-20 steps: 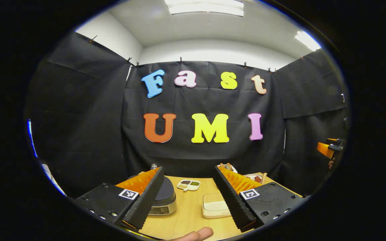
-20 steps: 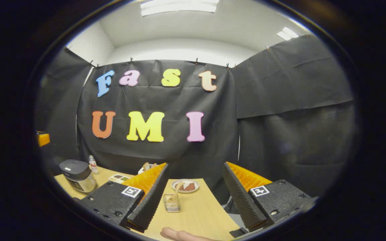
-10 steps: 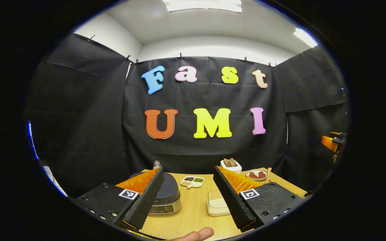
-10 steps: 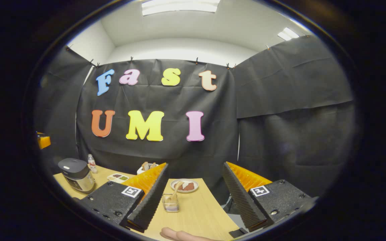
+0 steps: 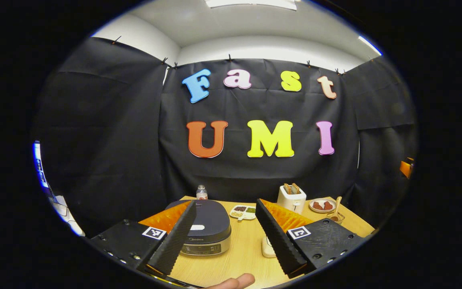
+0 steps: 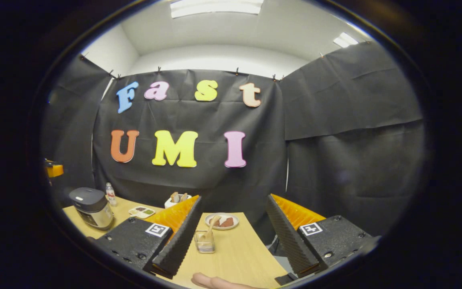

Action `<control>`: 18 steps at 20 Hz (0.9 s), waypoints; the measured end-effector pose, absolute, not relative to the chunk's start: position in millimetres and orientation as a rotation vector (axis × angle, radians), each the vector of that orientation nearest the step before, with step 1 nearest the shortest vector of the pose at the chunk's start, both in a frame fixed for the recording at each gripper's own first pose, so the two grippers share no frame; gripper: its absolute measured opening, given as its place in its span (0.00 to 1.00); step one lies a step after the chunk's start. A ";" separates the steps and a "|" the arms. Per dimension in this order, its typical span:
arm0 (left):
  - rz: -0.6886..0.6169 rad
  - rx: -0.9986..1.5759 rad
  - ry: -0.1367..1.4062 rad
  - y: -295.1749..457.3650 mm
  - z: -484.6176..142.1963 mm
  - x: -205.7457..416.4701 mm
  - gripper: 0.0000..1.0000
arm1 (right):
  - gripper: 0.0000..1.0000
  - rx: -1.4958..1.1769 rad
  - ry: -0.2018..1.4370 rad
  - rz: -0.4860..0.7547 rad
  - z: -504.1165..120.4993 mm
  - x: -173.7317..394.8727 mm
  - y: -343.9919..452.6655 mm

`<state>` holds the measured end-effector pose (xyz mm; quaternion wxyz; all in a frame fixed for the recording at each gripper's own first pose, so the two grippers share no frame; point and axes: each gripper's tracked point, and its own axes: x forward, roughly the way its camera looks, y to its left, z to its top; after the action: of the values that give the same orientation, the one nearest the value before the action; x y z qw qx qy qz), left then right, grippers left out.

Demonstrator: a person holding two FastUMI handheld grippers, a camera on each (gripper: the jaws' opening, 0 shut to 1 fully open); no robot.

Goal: Close the left gripper, press the button to open the rice cooker; take a wooden spoon from the chopstick holder with the right hand, scoop a spoonful of rice and pour it into the rice cooker, then put the wooden spoon back into the chopstick holder.

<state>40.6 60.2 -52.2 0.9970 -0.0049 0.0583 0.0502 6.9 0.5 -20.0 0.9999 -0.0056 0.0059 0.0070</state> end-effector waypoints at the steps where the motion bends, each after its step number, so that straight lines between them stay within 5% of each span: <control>1: 0.085 -0.026 0.127 60.1 -56.8 45.8 0.95 | 0.97 -0.014 0.014 0.016 -22.6 7.8 1.1; 6: 0.105 -0.007 0.206 86.7 -86.5 68.3 0.67 | 0.97 -0.024 0.019 0.041 -30.3 5.9 7.6; 7: 0.107 0.002 0.232 90.3 -95.8 73.1 0.70 | 1.00 -0.024 0.020 0.046 -31.4 4.3 9.1; 8: 0.103 0.012 0.258 93.0 -104.1 78.4 0.47 | 1.00 -0.026 0.021 0.050 -32.8 4.9 10.4; 10: 0.112 0.019 0.322 102.9 -124.4 85.7 0.29 | 1.00 -0.038 0.016 0.054 -36.3 3.4 12.1; 13: 0.156 0.029 0.393 120.8 -145.1 93.4 0.23 | 1.00 -0.054 0.012 0.064 -42.1 2.0 13.9; 15: 0.172 -0.006 0.444 125.0 -160.3 102.9 0.02 | 1.00 -0.052 0.016 0.075 -47.0 1.0 15.0; 18: 0.231 -0.019 0.527 146.4 -189.5 116.5 0.00 | 0.98 -0.046 0.021 0.093 -54.6 0.5 15.8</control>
<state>116.5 146.4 -189.5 0.9589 -0.0095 0.2597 0.1140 0.5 15.8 -54.6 0.9986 -0.0232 0.0103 0.0466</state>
